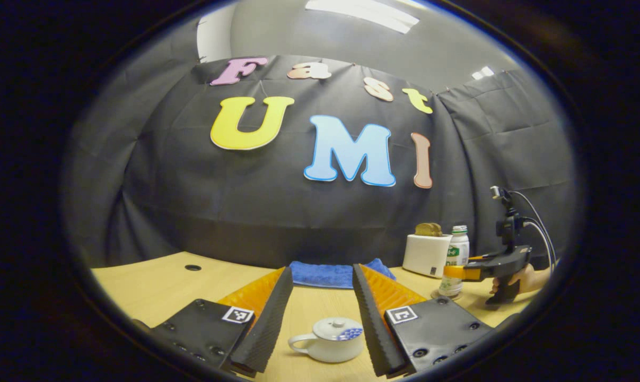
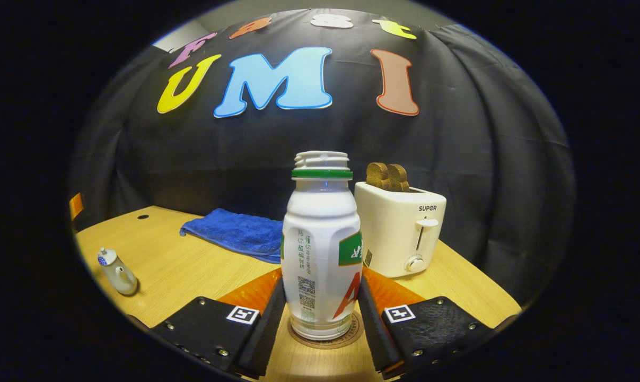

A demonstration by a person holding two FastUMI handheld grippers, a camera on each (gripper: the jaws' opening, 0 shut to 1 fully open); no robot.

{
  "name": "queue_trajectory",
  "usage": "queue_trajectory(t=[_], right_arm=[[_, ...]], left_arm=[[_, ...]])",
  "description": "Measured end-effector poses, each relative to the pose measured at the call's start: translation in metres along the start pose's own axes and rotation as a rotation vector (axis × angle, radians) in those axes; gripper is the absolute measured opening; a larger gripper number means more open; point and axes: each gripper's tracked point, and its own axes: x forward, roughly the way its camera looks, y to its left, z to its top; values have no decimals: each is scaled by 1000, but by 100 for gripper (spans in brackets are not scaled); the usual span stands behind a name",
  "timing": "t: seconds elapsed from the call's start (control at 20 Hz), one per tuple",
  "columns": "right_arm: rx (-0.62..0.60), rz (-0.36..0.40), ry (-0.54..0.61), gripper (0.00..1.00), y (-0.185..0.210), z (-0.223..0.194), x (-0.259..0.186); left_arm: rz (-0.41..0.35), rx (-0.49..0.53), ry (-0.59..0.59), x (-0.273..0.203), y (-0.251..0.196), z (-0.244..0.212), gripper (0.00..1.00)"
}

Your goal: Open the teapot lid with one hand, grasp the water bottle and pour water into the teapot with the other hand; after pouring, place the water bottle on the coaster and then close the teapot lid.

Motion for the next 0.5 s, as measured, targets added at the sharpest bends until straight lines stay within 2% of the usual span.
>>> queue_trajectory(t=[0.35, 0.4, 0.45, 0.5], right_arm=[[12, -4, -5, 75, -5, -5, -2], [15, 1, -12, 77, -3, -1, -3], [18, -2, -20, 86, -4, 2, -6], [21, -12, -26, 88, -6, 5, -7]], left_arm=[[-9, -2, 15, 1, -4, -6, 76], [-10, 0, 15, 1, -5, -6, 76], [-11, 2, 14, 2, -5, -4, 76], [-11, 3, 15, 2, -6, -5, 76]])
